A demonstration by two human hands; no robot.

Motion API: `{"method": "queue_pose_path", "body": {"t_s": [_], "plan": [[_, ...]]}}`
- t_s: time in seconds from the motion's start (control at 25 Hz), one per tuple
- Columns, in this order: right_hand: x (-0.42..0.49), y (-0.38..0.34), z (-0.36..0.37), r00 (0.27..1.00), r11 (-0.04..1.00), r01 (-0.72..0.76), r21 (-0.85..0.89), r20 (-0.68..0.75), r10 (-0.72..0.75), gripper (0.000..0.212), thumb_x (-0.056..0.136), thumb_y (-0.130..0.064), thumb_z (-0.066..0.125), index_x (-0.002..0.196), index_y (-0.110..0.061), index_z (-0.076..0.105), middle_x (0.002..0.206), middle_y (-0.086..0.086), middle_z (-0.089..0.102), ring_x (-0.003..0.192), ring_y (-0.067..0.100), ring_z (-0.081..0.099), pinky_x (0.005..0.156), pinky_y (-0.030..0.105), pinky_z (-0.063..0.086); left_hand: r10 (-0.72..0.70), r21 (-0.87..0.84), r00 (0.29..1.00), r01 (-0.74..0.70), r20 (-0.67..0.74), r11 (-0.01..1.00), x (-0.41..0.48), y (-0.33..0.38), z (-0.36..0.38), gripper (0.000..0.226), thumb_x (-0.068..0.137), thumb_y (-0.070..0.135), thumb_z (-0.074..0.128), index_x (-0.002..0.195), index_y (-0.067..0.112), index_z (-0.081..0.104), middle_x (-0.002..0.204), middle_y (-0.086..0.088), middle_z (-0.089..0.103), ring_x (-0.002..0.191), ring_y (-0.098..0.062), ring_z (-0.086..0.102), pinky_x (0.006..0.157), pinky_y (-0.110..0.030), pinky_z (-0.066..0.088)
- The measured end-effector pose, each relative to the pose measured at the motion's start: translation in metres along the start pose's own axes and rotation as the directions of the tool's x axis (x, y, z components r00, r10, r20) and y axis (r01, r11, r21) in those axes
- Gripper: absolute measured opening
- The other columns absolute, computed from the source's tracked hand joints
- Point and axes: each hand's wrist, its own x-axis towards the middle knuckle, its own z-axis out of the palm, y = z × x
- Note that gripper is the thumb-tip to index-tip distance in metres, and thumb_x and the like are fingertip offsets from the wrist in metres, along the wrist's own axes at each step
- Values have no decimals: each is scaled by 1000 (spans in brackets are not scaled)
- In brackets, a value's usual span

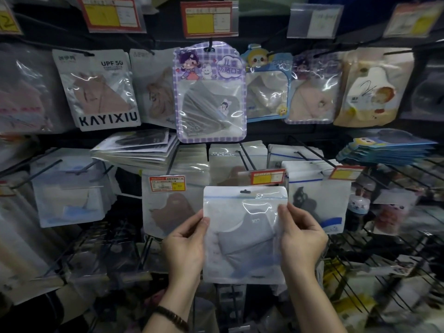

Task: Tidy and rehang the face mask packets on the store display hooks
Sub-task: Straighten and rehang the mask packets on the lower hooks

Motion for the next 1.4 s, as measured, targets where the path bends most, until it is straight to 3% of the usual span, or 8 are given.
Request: {"method": "queue_pose_path", "body": {"t_s": [0.4,0.76,0.92,1.04,1.16,1.24,1.32,1.4], "plan": [[42,-13,5,1000,997,28,-66,-4,-28,6,90,-23,88,93,-26,84,93,-8,84,92,9,80,90,32,63,62,147,997,-66,37,987,12,14,29,23,88,17,87,105,33,83,92,18,82,90,-1,79,82,-24,61],[53,-15,4,996,993,86,-81,-8,-87,5,91,-23,87,95,-21,85,88,-8,83,87,9,80,84,31,63,186,208,982,-190,38,960,6,21,39,28,89,11,86,113,25,83,92,22,81,89,6,76,75,-8,57],[56,-6,9,997,976,79,-204,15,-77,6,91,-23,87,93,-28,84,86,-12,82,85,3,77,86,33,65,163,280,986,-163,26,946,13,13,38,27,90,12,85,114,25,83,91,23,79,87,11,74,73,-6,56],[57,-1,12,987,915,161,-370,62,-148,14,96,-27,80,110,-25,84,96,-11,81,91,1,75,92,39,66,191,353,981,-189,30,916,20,9,41,26,92,18,84,117,26,82,98,23,79,89,14,72,79,-9,59],[53,7,14,946,715,316,-623,263,-189,52,103,-31,70,154,-24,59,143,4,67,131,18,64,113,49,54,216,424,975,-215,46,880,19,5,46,30,97,20,78,126,26,79,113,16,80,95,12,71,83,-9,58],[38,10,19,919,598,360,-717,383,-94,82,104,-39,66,172,-26,22,172,8,31,158,26,34,129,48,34,228,447,972,-229,57,865,16,0,48,36,99,18,75,133,27,75,116,13,80,98,9,71,81,-6,55],[24,17,25,903,524,388,-759,425,-53,102,102,-44,65,173,-25,-5,178,7,0,165,30,9,132,47,20,225,473,972,-232,72,850,13,-3,50,43,98,18,76,139,30,71,116,13,79,100,6,71,83,-11,58],[14,22,28,899,460,407,-789,436,-48,110,101,-46,66,171,-24,-16,176,10,-16,164,34,-3,134,50,16,215,495,973,-228,84,838,11,-3,53,47,97,21,76,143,31,68,118,14,78,104,-1,72,87,-21,60]]}}
